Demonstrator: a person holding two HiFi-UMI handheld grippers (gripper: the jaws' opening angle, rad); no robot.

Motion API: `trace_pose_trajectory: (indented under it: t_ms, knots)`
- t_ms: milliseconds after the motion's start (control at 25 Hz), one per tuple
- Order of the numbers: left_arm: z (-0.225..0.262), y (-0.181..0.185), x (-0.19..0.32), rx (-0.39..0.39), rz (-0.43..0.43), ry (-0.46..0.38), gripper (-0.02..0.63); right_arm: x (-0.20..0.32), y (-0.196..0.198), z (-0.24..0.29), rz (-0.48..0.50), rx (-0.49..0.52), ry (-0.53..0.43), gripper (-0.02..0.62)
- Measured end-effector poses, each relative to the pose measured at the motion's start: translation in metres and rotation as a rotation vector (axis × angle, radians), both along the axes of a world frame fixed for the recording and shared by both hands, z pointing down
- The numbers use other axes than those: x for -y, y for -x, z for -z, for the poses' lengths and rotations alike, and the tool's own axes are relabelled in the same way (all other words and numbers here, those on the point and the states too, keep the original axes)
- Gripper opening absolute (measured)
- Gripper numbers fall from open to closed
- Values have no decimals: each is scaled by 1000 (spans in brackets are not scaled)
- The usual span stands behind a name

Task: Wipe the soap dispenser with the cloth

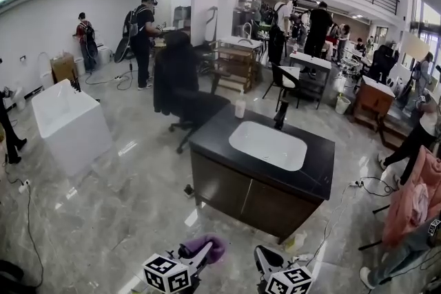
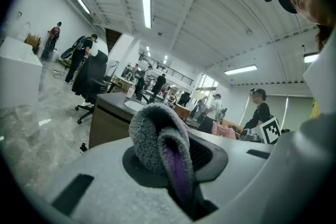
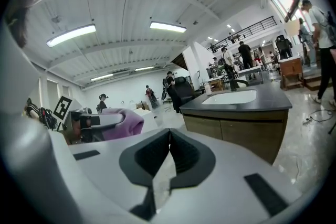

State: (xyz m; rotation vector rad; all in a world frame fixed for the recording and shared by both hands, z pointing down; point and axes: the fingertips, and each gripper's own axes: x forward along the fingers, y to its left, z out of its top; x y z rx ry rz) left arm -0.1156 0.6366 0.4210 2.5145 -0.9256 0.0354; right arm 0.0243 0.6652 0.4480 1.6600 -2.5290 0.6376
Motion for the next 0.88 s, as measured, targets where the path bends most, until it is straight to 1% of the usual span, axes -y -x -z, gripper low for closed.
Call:
trace_pose_trajectory:
  t_ms: [160, 280, 360, 480, 600, 880]
  knots:
    - [5, 26, 29, -47, 33, -4, 58, 34, 26, -7, 3, -11, 18, 5]
    - [3, 37, 43, -45, 20, -4, 58, 53, 46, -11, 10, -21, 16, 5]
    - [-5, 50, 55, -36, 27, -6, 58, 64, 56, -15, 18, -35, 9, 5]
    - [-16, 65, 73, -39, 52, 35, 58, 81, 61, -21, 8, -30, 32, 5]
    - [-21, 67, 86, -39, 56, 61, 58, 96, 58, -24, 2, -22, 55, 5]
    - [-21, 64, 133, -31, 76, 53, 57, 152, 65, -28, 38, -27, 48, 5]
